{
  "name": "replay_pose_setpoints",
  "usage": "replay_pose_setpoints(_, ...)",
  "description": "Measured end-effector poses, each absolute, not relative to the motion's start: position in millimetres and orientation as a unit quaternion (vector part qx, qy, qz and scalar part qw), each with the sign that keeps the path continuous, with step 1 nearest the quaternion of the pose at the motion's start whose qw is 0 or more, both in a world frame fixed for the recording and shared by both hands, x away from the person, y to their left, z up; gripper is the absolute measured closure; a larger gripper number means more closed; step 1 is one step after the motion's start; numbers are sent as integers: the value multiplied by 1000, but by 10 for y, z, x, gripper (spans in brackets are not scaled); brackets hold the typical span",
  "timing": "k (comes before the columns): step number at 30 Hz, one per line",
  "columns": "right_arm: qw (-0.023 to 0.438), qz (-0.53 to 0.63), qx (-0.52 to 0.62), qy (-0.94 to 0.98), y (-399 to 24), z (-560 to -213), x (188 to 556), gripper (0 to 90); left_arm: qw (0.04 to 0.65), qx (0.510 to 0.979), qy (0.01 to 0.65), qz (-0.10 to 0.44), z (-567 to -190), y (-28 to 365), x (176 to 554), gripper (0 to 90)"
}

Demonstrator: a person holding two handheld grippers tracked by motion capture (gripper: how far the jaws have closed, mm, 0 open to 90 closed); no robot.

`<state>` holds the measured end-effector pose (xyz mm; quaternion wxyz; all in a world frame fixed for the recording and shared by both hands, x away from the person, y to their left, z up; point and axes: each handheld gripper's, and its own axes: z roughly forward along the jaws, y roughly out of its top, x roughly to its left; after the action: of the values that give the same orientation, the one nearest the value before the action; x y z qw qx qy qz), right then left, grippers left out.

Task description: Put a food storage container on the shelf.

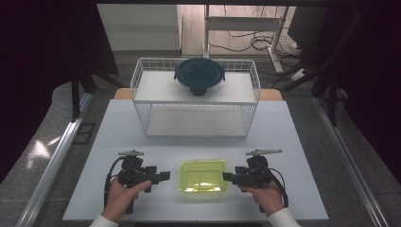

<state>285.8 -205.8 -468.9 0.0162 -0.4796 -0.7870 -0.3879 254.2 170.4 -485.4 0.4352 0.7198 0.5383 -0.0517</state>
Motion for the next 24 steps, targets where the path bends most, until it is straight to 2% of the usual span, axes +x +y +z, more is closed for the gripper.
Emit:
replay_pose_setpoints(16,60,-393,-515,-759,-2108,-4886,3015,381,424,717,541,-121,-5074,1335,2768,312)
replay_pose_setpoints(24,83,-389,-515,-759,-2059,-4970,3030,438,438,700,542,-154,-5135,1360,2788,410)
